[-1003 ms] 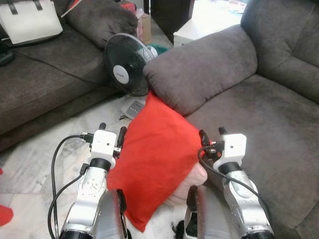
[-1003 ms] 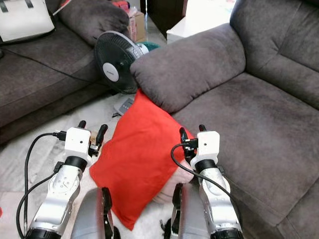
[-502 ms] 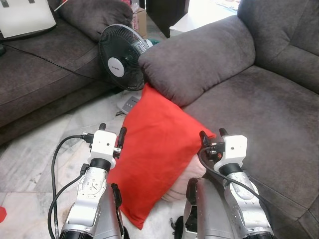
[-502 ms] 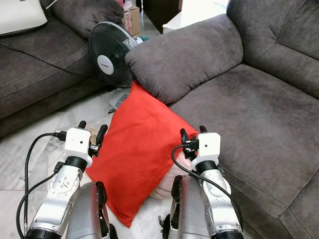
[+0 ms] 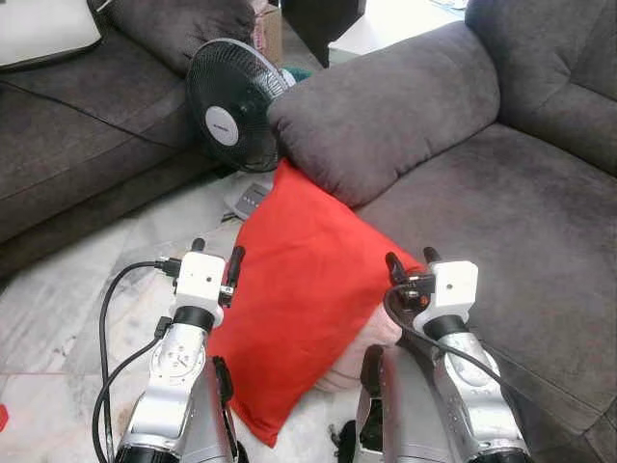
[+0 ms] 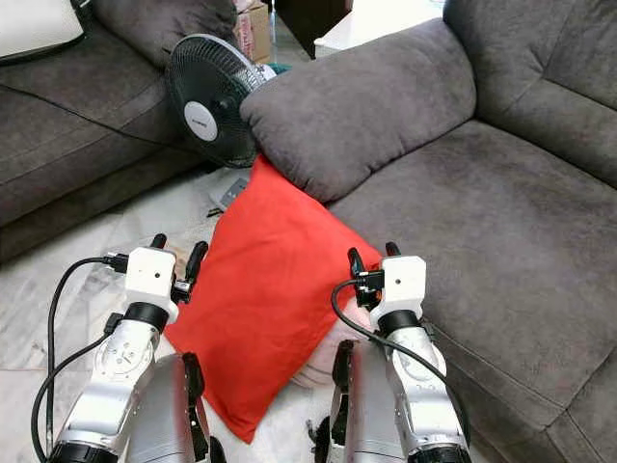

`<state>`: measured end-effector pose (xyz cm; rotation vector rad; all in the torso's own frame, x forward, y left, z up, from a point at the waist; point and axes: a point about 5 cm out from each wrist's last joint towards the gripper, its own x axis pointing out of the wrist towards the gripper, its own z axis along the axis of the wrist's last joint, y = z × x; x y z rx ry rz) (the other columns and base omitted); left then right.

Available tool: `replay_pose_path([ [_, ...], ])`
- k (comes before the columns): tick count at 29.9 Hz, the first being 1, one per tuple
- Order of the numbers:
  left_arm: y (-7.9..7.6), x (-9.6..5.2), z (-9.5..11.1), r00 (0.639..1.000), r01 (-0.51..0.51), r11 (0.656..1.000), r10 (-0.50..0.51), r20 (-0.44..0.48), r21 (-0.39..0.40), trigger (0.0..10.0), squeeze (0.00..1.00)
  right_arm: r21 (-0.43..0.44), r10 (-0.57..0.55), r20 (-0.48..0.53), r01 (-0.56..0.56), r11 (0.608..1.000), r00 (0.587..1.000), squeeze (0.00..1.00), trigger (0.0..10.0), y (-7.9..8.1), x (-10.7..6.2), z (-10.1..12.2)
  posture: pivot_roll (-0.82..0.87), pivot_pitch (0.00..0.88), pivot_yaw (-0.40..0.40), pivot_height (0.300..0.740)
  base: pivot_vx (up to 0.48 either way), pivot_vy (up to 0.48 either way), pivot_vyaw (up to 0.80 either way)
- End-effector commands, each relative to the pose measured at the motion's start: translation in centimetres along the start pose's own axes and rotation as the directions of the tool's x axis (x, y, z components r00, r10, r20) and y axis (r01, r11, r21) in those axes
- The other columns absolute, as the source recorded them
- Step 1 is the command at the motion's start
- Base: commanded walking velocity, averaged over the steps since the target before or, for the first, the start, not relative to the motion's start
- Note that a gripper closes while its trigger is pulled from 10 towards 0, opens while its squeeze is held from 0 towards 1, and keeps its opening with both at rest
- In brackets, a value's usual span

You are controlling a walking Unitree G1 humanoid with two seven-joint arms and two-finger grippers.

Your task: Move the pillow to the sofa from floor

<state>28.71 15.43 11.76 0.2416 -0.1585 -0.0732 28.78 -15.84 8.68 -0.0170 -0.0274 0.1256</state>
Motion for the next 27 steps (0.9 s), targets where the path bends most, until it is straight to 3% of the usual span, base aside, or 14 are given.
replay_pose_path([
  [1,-0.06,-0.01,-0.27,1.000,0.009,1.000,-0.009,-0.023,-0.001,10.0,0.00,-0.006,0.005,-0.013,-0.005,1.000,1.000,0.00,10.0,0.10,-0.13,-0.33,0.15,0.128,-0.021,0.478,0.000,0.000,0.00],
  [27,-0.19,-0.01,-0.25,1.000,0.014,1.000,-0.015,-0.018,-0.006,10.0,0.00,-0.007,0.005,-0.015,-0.005,1.000,1.000,0.00,10.0,0.15,0.00,-0.40,0.15,0.116,-0.019,0.478,0.267,0.000,0.00],
])
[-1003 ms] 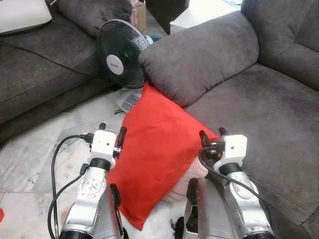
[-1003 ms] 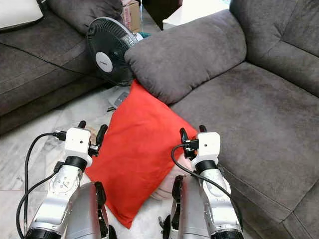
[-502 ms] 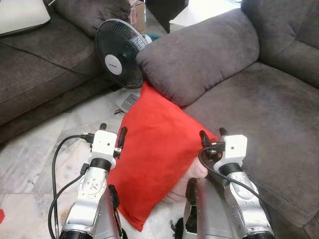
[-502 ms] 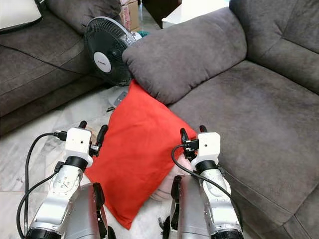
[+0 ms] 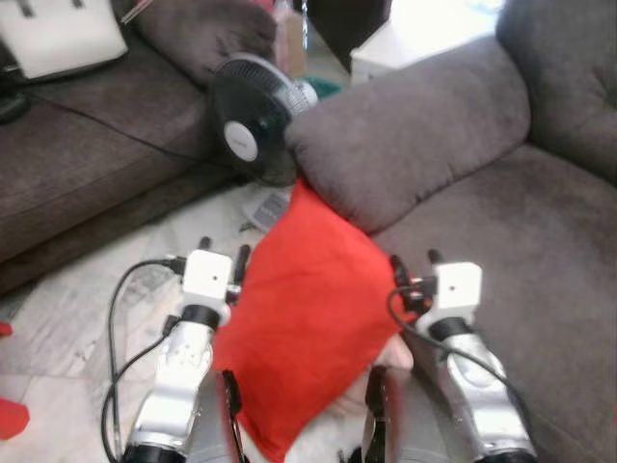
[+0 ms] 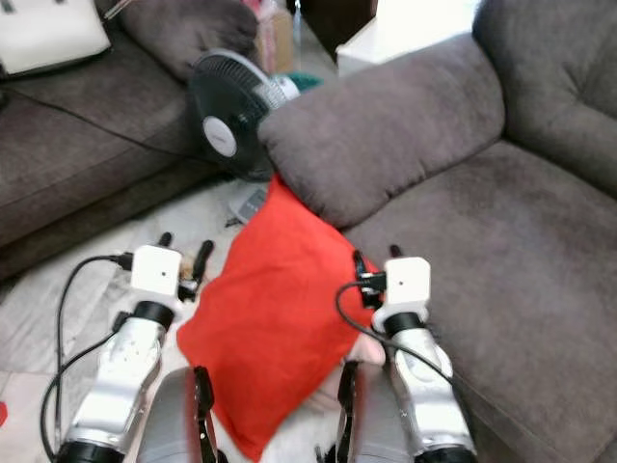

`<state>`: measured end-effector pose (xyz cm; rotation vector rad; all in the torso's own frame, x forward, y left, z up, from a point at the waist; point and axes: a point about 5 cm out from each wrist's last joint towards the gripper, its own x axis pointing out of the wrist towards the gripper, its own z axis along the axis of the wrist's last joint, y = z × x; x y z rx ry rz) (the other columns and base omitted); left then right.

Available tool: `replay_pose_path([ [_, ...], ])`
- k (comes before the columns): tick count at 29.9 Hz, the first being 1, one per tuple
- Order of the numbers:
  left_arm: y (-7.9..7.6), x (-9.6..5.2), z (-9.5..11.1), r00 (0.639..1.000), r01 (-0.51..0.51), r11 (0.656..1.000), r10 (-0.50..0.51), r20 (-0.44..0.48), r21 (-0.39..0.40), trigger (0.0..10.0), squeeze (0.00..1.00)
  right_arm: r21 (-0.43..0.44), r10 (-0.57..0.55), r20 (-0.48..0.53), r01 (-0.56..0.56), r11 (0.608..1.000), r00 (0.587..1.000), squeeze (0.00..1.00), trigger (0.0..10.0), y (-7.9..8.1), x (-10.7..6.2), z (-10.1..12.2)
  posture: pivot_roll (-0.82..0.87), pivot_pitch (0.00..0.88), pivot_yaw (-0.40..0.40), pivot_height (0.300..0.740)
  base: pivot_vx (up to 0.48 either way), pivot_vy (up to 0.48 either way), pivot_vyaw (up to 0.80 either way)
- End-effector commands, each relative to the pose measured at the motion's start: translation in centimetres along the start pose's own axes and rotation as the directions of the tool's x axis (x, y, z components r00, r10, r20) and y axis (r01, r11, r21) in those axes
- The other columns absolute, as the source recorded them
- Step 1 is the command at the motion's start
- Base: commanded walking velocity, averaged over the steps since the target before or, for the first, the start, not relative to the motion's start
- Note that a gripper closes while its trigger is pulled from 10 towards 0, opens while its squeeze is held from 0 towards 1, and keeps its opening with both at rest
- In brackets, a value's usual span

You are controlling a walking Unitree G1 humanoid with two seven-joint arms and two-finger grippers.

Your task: Move the pillow to the sofa from floor

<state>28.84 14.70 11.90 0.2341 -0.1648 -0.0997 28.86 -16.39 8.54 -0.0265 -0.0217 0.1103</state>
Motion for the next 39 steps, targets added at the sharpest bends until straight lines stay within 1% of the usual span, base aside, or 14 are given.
replay_pose_path([
  [1,0.4,-0.2,-0.6,1.000,-0.009,1.000,0.009,-0.029,0.004,10.0,0.00,0.002,0.020,-0.009,-0.020,1.000,1.000,0.00,10.0,0.7,0.0,-0.3,0.15,0.115,-0.019,0.478,0.000,0.000,0.00],
  [6,0.4,-0.2,-0.6,0.999,-0.004,1.000,0.004,-0.032,0.003,10.0,0.00,-0.001,0.018,-0.013,-0.018,1.000,1.000,0.00,10.0,0.6,0.0,-0.3,0.15,0.117,-0.020,0.478,0.000,0.000,0.00],
  [8,0.3,-0.3,-0.7,0.999,0.001,1.000,-0.001,-0.036,0.001,10.0,0.00,-0.017,0.009,-0.038,-0.009,1.000,0.999,0.00,10.0,0.5,0.0,-0.6,0.15,0.118,-0.021,0.478,0.000,0.000,0.00],
  [13,0.2,-0.3,-0.7,0.999,0.010,1.000,-0.010,-0.042,-0.002,10.0,0.00,-0.021,-0.014,-0.068,0.012,1.000,0.998,0.00,10.0,0.3,0.1,-1.0,0.15,0.121,-0.020,0.478,0.000,0.000,0.00],
  [16,0.2,-0.3,-0.8,0.999,0.014,1.000,-0.014,-0.044,-0.003,10.0,0.00,0.019,-0.051,-0.104,0.053,0.998,0.993,0.00,10.0,-0.1,0.3,-1.4,0.15,0.124,-0.019,0.478,0.000,0.000,0.00],
  [19,0.2,-0.3,-0.8,0.999,0.016,1.000,-0.016,-0.047,-0.003,10.0,0.00,0.064,-0.058,-0.128,0.067,0.996,0.990,0.00,10.0,-0.2,0.6,-1.5,0.15,0.127,-0.019,0.478,0.000,0.000,0.00],
  [20,0.2,-0.3,-0.8,0.999,0.016,1.000,-0.016,-0.048,-0.003,10.0,0.00,0.111,-0.050,-0.137,0.065,0.992,0.989,0.46,10.0,-0.1,1.0,-1.5,0.15,0.127,-0.021,0.478,0.000,0.000,0.00],
  [21,0.2,-0.3,-0.8,0.999,0.016,1.000,-0.016,-0.048,-0.003,10.0,0.00,0.111,-0.050,-0.137,0.065,0.992,0.989,0.46,10.0,-0.1,1.0,-1.5,0.15,0.127,-0.021,0.478,0.000,0.000,0.00],
  [22,0.2,-0.3,-0.8,0.999,0.014,1.000,-0.014,-0.048,-0.004,10.0,0.00,0.184,-0.047,-0.125,0.069,0.981,0.991,1.00,10.0,-0.1,1.4,-1.1,0.16,0.128,-0.021,0.478,0.000,0.000,0.00],
  [26,0.2,-0.3,-0.8,0.999,0.010,1.000,-0.011,-0.049,-0.005,10.0,0.00,0.291,-0.066,-0.104,0.093,0.952,0.992,1.00,10.0,-0.6,2.2,-0.4,0.16,0.129,-0.025,0.478,0.000,0.000,0.00],
  [29,0.2,-0.4,-0.8,0.999,0.013,1.000,-0.013,-0.052,-0.007,10.0,0.00,0.359,-0.051,-0.101,0.085,0.930,0.994,1.00,10.0,-0.7,2.5,-0.2,0.16,0.132,-0.025,0.478,0.000,0.000,0.00],
  [32,0.2,-0.4,-0.8,0.998,0.015,1.000,-0.015,-0.054,-0.009,10.0,0.00,0.349,-0.046,-0.107,0.081,0.934,0.993,1.00,10.0,-1.0,2.6,-0.1,0.16,0.132,-0.026,0.478,0.000,0.000,0.00],
  [35,0.1,-0.5,-0.9,0.998,0.021,1.000,-0.022,-0.059,-0.013,10.0,0.00,0.320,-0.053,-0.144,0.097,0.942,0.988,1.00,10.0,-1.5,2.9,-0.4,0.16,0.134,-0.025,0.478,0.000,0.000,0.00],
  [39,-0.1,-0.5,-0.9,0.998,0.027,1.000,-0.028,-0.061,-0.017,10.0,0.00,0.309,-0.066,-0.184,0.122,0.943,0.981,1.00,10.0,-2.1,2.9,-1.0,0.16,0.136,-0.026,0.478,0.000,0.000,0.00],
])
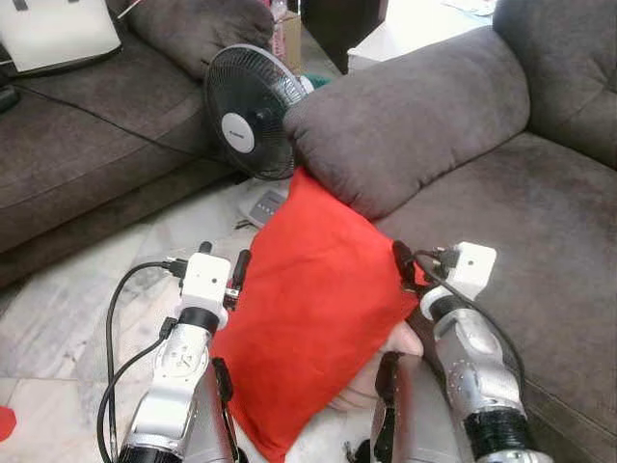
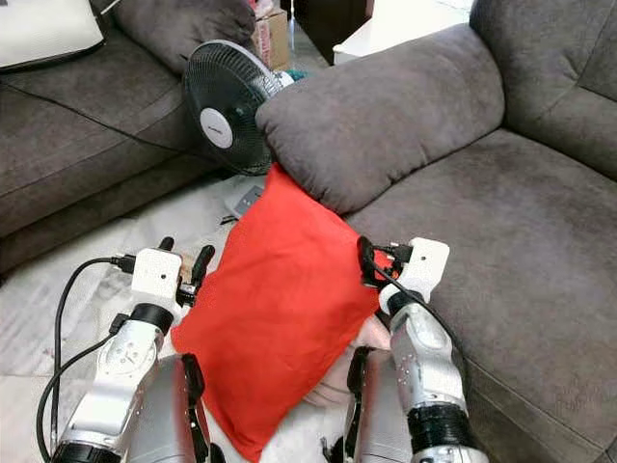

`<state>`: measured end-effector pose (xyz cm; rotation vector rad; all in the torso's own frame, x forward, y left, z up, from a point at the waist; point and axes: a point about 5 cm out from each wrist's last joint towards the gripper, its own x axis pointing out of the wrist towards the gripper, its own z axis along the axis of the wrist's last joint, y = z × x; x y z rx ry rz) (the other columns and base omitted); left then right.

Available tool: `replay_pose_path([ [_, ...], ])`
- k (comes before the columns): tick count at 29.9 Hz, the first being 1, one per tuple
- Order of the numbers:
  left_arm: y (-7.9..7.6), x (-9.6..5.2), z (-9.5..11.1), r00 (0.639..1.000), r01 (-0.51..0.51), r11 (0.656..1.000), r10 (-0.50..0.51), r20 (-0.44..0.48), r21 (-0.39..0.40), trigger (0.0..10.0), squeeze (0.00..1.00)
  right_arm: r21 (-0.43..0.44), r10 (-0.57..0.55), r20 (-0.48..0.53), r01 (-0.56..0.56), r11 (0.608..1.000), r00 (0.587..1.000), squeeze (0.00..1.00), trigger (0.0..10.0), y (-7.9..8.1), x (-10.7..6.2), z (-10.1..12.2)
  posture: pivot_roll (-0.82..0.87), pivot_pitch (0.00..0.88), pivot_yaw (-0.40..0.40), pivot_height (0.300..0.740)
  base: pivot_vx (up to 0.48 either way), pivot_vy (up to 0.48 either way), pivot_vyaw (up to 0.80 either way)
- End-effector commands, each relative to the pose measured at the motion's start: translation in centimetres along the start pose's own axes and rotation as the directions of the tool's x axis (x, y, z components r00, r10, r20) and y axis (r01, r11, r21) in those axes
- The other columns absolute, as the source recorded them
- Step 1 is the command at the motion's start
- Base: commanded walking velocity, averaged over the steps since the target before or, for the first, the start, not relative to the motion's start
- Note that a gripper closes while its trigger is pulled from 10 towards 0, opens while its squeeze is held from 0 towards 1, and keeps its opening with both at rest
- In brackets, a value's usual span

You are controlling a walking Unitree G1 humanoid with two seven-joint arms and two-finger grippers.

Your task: Move the pillow to the sofa from floor

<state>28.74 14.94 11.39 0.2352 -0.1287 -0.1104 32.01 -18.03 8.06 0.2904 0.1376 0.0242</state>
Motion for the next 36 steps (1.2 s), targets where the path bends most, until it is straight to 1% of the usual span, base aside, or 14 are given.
replay_pose_path([
  [1,-0.2,-0.2,-0.4,1.000,0.013,1.000,-0.014,-0.027,-0.015,10.0,0.00,0.001,-0.019,-0.036,0.019,1.000,0.999,1.00,10.0,-0.3,0.1,-0.4,0.16,0.136,-0.026,0.478,0.000,0.000,0.00],
  [4,-0.3,-0.2,-0.4,0.999,0.016,1.000,-0.017,-0.029,-0.017,10.0,0.00,-0.012,-0.027,-0.073,0.026,1.000,0.997,1.00,10.0,-0.8,0.1,-0.8,0.16,0.137,-0.026,0.478,0.000,0.000,0.00],
  [6,-0.3,-0.2,-0.5,0.999,0.022,1.000,-0.022,-0.033,-0.016,10.0,0.00,-0.028,-0.010,-0.103,0.007,1.000,0.995,1.00,10.0,-0.9,0.1,-1.1,0.16,0.138,-0.025,0.478,0.000,0.000,0.00],
  [9,-0.3,-0.3,-0.5,0.999,0.025,1.000,-0.025,-0.036,-0.018,10.0,0.00,-0.019,0.015,-0.115,-0.017,1.000,0.993,1.00,10.0,-0.9,0.0,-1.1,0.16,0.140,-0.024,0.478,0.000,0.000,0.00],
  [10,-0.4,-0.3,-0.6,0.999,0.029,0.999,-0.030,-0.039,-0.018,10.0,0.00,-0.011,0.031,-0.129,-0.033,0.999,0.991,0.85,10.0,-1.0,0.0,-1.2,0.15,0.139,-0.023,0.478,0.000,0.000,0.00],
  [11,-0.4,-0.3,-0.7,0.998,0.034,0.999,-0.035,-0.043,-0.019,10.0,0.00,-0.003,0.049,-0.146,-0.050,0.999,0.988,0.85,10.0,-1.1,0.0,-1.4,0.15,0.139,-0.023,0.478,0.000,0.000,0.00],
  [12,-0.5,-0.3,-0.7,0.998,0.037,0.999,-0.037,-0.044,-0.020,10.0,0.00,-0.015,0.051,-0.154,-0.055,0.998,0.987,0.00,10.0,-1.2,-0.1,-1.4,0.15,0.139,-0.023,0.478,0.000,0.000,0.00],
  [14,-0.6,-0.3,-0.7,0.998,0.041,0.999,-0.042,-0.045,-0.021,10.0,0.00,-0.024,0.056,-0.164,-0.061,0.998,0.985,0.00,10.0,-1.4,-0.1,-1.4,0.15,0.138,-0.023,0.478,0.000,0.000,0.00],
  [21,-0.7,-0.3,-0.8,0.997,0.054,0.998,-0.055,-0.051,-0.020,10.0,0.00,0.043,0.082,-0.199,-0.075,0.996,0.976,0.00,10.0,-1.9,-0.3,-1.5,0.15,0.137,-0.021,0.478,0.000,0.000,0.00],
  [24,-0.7,-0.3,-0.8,0.997,0.061,0.998,-0.062,-0.054,-0.021,10.0,0.00,0.181,0.097,-0.173,-0.066,0.981,0.980,0.00,10.0,-2.1,-0.2,-0.8,0.15,0.135,-0.020,0.478,0.000,0.000,0.00],
  [25,-0.7,-0.3,-0.9,0.996,0.065,0.998,-0.066,-0.056,-0.022,10.0,0.00,0.260,0.115,-0.137,-0.076,0.963,0.984,0.00,10.0,-1.9,-0.1,-0.2,0.15,0.134,-0.020,0.478,0.000,0.000,0.00],
  [28,-0.8,-0.3,-0.9,0.996,0.071,0.997,-0.072,-0.058,-0.023,10.0,0.00,0.340,0.134,-0.106,-0.090,0.936,0.985,0.00,10.0,-1.7,0.0,0.4,0.15,0.131,-0.020,0.478,0.000,0.000,0.00],
  [33,-1.0,-0.3,-1.0,0.995,0.079,0.997,-0.080,-0.060,-0.025,10.0,0.00,0.329,0.149,-0.114,-0.104,0.939,0.982,0.00,10.0,-1.5,0.0,0.3,0.15,0.126,-0.020,0.478,0.000,0.000,0.00],
  [36,-1.0,-0.3,-1.0,0.994,0.085,0.996,-0.087,-0.062,-0.023,10.0,0.00,0.306,0.151,-0.147,-0.100,0.947,0.978,0.00,10.0,-1.7,-0.3,-0.1,0.15,0.124,-0.020,0.478,0.000,0.000,0.00],
])
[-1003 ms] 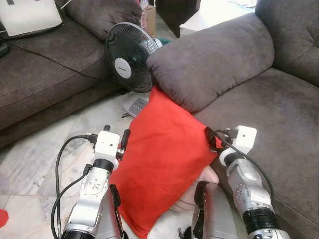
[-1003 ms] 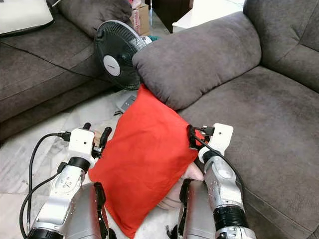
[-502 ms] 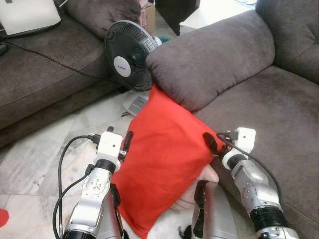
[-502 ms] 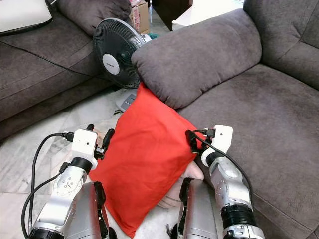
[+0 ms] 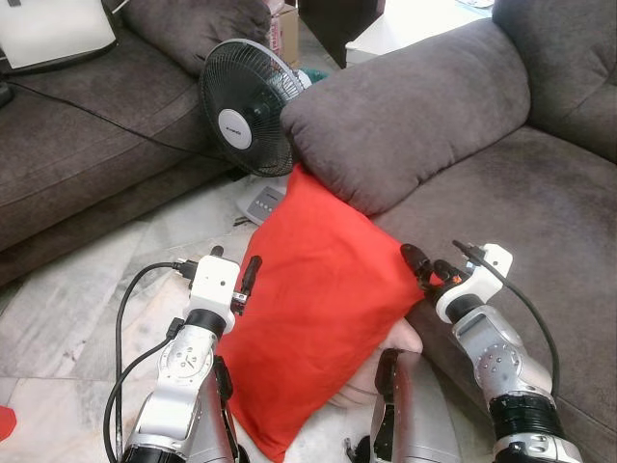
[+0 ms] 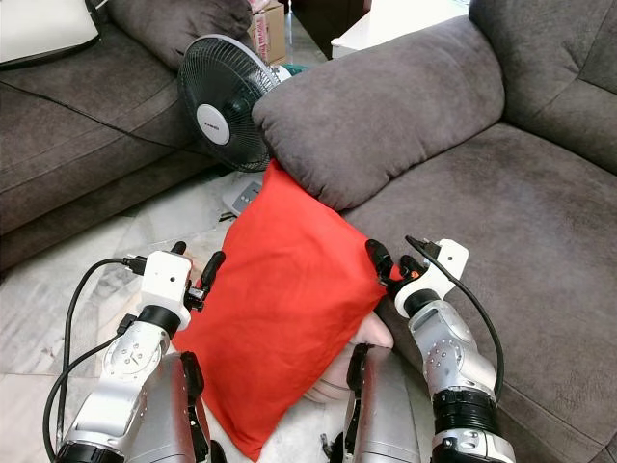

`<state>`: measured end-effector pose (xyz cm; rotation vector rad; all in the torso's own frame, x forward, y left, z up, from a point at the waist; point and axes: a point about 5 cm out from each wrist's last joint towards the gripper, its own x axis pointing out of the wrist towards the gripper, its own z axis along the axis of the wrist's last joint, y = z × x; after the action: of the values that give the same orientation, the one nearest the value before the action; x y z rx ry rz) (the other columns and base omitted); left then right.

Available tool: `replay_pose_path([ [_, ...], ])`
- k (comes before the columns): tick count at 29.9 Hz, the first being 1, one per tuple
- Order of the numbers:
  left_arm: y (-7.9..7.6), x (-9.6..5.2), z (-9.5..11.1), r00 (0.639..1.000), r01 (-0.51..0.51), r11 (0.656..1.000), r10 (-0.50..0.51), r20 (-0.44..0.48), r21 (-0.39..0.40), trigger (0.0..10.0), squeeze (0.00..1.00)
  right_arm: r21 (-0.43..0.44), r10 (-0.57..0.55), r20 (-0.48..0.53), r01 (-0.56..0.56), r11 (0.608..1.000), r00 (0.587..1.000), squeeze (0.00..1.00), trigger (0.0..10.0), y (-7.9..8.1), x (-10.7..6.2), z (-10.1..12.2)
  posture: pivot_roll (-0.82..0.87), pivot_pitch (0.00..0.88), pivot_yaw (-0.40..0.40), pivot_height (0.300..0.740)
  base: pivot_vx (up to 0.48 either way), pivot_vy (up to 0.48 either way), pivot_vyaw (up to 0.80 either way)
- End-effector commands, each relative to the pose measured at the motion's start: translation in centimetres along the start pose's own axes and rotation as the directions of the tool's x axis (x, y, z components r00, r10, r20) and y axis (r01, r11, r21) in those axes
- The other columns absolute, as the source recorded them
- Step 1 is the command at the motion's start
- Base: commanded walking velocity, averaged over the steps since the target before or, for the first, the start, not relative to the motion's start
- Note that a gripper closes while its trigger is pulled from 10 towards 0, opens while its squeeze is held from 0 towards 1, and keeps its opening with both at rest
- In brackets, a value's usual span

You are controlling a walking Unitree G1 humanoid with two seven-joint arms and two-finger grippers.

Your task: Move the pillow to the sofa from floor

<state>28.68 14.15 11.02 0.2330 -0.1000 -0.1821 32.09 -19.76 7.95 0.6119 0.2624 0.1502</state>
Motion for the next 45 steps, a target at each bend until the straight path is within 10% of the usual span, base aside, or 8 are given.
replay_pose_path([
  [1,-0.1,-0.3,-0.9,0.999,0.013,1.000,-0.014,-0.043,-0.014,10.0,0.00,-0.025,-0.019,-0.048,0.017,1.000,0.999,0.00,10.0,-0.3,-0.3,-0.7,0.15,0.121,-0.020,0.478,0.000,0.000,0.00],
  [13,-0.3,-0.2,-1.1,0.998,0.030,1.000,-0.031,-0.050,-0.009,10.0,0.00,-0.073,-0.056,-0.047,0.053,0.996,0.997,0.00,10.0,-2.3,-2.0,0.7,0.14,0.114,-0.018,0.478,0.000,0.000,0.00],
  [20,-0.6,-0.3,-1.3,0.998,0.045,0.999,-0.046,-0.052,-0.009,10.0,0.00,0.139,-0.010,-0.017,0.012,0.990,1.000,0.00,10.0,-1.8,-2.8,1.0,0.14,0.119,-0.017,0.478,0.000,0.000,0.00],
  [28,-0.7,-0.5,-1.4,0.997,0.051,0.999,-0.051,-0.053,-0.010,10.0,0.00,0.124,-0.003,-0.058,0.010,0.992,0.998,0.00,10.0,-1.9,-3.8,0.1,0.14,0.124,-0.018,0.478,0.000,0.000,0.00],
  [45,-0.9,-0.4,-1.2,0.997,0.066,0.998,-0.067,-0.050,-0.009,10.0,0.00,0.158,0.162,-0.034,-0.154,0.975,0.986,0.00,10.0,1.5,-4.4,-1.9,0.14,0.128,-0.015,0.478,0.000,0.000,0.00],
])
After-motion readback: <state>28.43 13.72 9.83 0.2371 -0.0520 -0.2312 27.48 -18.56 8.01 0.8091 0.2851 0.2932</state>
